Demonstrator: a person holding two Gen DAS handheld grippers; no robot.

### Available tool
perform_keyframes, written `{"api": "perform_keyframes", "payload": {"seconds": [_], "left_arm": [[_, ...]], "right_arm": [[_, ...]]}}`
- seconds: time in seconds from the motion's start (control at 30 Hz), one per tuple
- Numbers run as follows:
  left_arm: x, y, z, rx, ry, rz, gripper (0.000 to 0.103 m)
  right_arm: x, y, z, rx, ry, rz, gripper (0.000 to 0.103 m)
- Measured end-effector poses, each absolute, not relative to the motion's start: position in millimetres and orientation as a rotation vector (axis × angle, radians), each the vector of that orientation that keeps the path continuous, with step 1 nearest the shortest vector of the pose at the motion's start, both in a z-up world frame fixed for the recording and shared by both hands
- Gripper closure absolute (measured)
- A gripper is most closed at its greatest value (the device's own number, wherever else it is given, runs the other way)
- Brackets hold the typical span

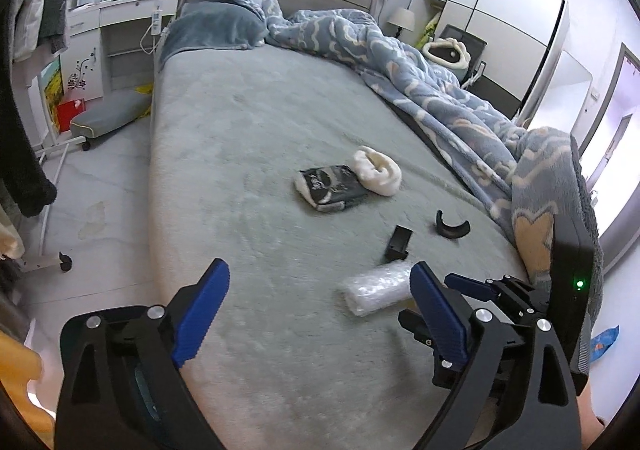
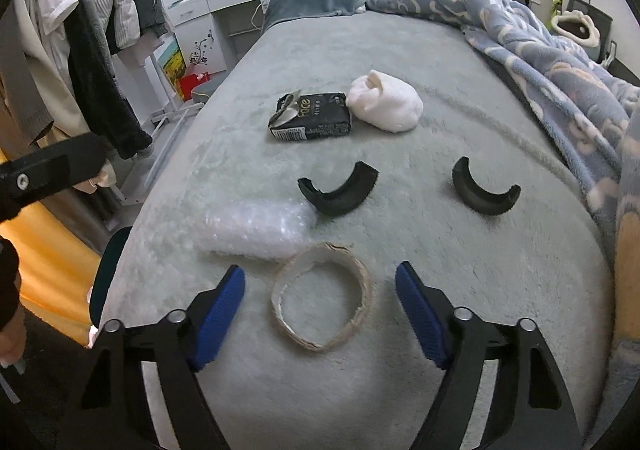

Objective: Collect trash
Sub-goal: 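Move both tools back over the bed toward the remaining items, then grasp the brown tape ring with the right tool while the left tool grasps the bubble wrap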

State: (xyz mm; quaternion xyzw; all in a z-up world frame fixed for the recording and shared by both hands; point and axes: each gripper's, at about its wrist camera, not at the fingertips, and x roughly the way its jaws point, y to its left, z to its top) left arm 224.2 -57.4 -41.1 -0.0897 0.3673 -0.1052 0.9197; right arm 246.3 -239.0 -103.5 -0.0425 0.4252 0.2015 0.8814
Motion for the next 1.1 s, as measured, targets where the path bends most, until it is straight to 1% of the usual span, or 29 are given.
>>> {"api": "perform_keyframes", "payload": {"seconds": [0.07, 0.17, 0.23, 0.3, 0.37, 0.6, 1.1], "left_arm": [[227.1, -64.6, -44.9, -0.185, 0.763, -0.219, 0.009], [230.1, -71.2, -50.4, -0.205, 0.777, -0.226, 0.009], [230.1, -73.9, -53.1, -0.221, 0.779, -0.228, 0.009], [230.1, -77.1, -54.4, -0.232, 0.776, -0.230, 0.009], [229.8, -80.0, -54.7, -0.235, 0.769, -0.227, 0.009], [228.2, -93.2, -56.5, -0.225, 0.754, -0.232, 0.009], [233.1, -132.0, -80.2, -0.130, 0.809, -0.229, 0.009]], "right_arm": [[245.8, -241.5, -103.6, -0.075, 0.882, 0.435, 0.029], [242.5, -239.4, -104.9, -0.090, 0.881, 0.455, 0.034], [240.6, -237.0, -107.1, -0.105, 0.885, 0.467, 0.039], [239.5, -236.7, -108.3, -0.119, 0.884, 0.468, 0.049], [238.0, -239.9, -107.1, -0.117, 0.877, 0.471, 0.054], [233.7, -258.3, -98.3, -0.070, 0.846, 0.462, 0.055], [233.5, -317.3, -87.0, 0.024, 0.799, 0.360, 0.055]]}}
